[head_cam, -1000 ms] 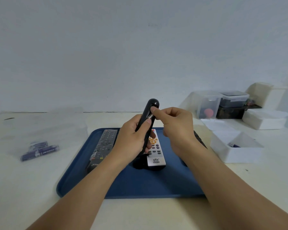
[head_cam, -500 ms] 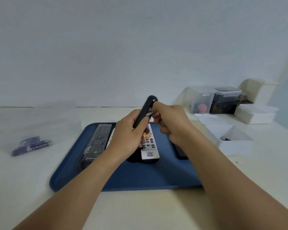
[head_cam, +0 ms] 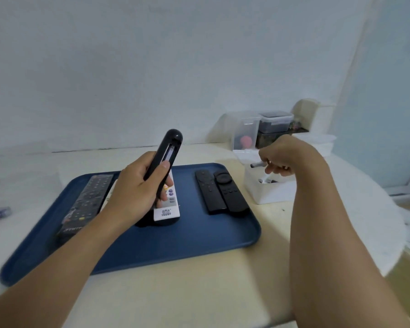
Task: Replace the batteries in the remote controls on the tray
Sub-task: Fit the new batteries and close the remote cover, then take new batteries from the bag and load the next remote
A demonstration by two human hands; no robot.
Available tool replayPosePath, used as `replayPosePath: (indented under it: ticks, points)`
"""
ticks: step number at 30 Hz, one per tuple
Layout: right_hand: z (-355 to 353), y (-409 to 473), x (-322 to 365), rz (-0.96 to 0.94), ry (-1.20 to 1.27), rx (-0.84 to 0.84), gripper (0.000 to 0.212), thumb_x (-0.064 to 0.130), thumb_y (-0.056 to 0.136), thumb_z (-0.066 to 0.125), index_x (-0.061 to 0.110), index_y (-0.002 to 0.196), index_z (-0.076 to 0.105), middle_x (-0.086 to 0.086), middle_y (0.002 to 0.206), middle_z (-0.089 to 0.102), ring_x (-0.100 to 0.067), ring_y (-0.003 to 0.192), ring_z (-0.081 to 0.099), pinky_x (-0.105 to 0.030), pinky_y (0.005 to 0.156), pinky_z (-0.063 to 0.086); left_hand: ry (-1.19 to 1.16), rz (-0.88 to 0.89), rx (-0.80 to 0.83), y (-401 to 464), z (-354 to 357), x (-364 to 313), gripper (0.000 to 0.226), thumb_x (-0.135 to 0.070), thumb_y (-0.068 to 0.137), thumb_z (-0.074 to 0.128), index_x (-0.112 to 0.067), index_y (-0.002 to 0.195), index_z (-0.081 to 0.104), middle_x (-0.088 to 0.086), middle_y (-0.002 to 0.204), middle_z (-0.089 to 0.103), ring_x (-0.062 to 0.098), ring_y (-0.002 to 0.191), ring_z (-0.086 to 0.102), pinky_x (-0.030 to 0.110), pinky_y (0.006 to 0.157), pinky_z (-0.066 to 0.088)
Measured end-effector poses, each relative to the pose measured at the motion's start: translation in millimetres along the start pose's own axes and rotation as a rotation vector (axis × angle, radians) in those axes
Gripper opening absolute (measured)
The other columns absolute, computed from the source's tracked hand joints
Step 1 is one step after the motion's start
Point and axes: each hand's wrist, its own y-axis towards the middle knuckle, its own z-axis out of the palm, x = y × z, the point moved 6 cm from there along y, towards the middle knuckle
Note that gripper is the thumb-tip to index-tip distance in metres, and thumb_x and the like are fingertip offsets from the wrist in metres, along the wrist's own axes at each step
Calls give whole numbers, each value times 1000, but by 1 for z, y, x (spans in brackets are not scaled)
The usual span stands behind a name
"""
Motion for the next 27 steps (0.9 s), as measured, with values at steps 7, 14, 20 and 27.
replayPosePath:
  ticks: [7,14,20,27]
  points:
    - [-5,4,22,-198,-60,-140,28,26,92,57,2,91,72,-9,85,76,-24,82,72,-46,85,59,-75,-11,-38,2,-5,-1,14,-25,105,52,-18,100,62,13,80,68,23,57,58,33,49,53]
    - [81,-87,127,-741,547,197,11,9,93,65,3,92,73,-12,81,75,-16,70,68,-28,66,56,-183,-112,-290,4,-52,-4,24,-26,98,65,-6,86,60,6,65,60,20,53,54,30,48,46]
    - [176,-141,196,-989,325,391,17,11,94,62,17,97,77,8,94,77,-1,86,69,-18,81,54,-46,-86,-515,-13,-167,-4,9,-22,93,69,-17,101,69,2,70,64,15,54,58,30,54,52]
    - [260,-191,275,-1246,-249,438,32,12,99,49,17,124,69,-1,129,64,-17,119,58,-18,92,39,137,-103,-1022,-85,-297,40,23,-2,80,69,-19,94,64,3,81,65,21,67,62,36,62,55]
